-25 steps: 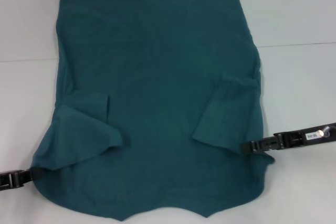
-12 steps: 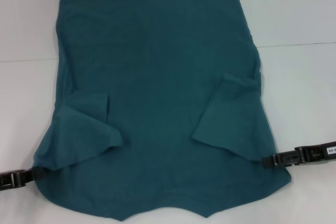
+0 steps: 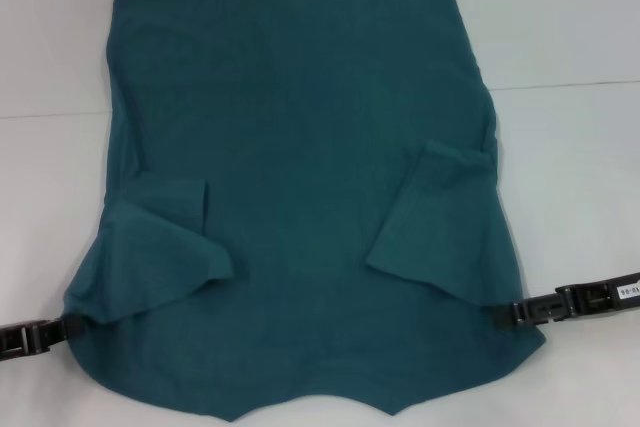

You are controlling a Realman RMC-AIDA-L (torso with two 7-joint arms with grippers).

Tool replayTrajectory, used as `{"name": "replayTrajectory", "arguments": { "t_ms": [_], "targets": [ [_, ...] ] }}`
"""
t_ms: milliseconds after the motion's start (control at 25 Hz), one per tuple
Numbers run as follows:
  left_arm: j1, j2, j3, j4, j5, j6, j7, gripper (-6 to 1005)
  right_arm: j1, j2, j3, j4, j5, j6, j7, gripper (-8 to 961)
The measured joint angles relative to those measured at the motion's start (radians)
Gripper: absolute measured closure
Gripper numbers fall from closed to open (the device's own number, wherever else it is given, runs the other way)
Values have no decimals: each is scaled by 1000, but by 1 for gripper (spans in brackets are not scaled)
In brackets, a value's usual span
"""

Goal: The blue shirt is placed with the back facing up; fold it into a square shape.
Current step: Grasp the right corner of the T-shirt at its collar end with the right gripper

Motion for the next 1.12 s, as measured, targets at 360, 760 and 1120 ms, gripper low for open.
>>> {"name": "replayTrajectory", "arguments": {
  "t_ms": [360, 760, 1120],
  "targets": [
    [-1, 3, 1, 1, -13, 0, 0, 985, 36, 31, 14, 5, 27, 5, -29, 116],
    [-1, 3, 2, 0, -13, -9, 0, 985, 51, 39, 13, 5, 45, -1, -32, 117],
    [-1, 0, 5, 0, -14, -13, 2, 985, 36, 18, 51, 1, 45, 7, -39, 116]
  ]
}}
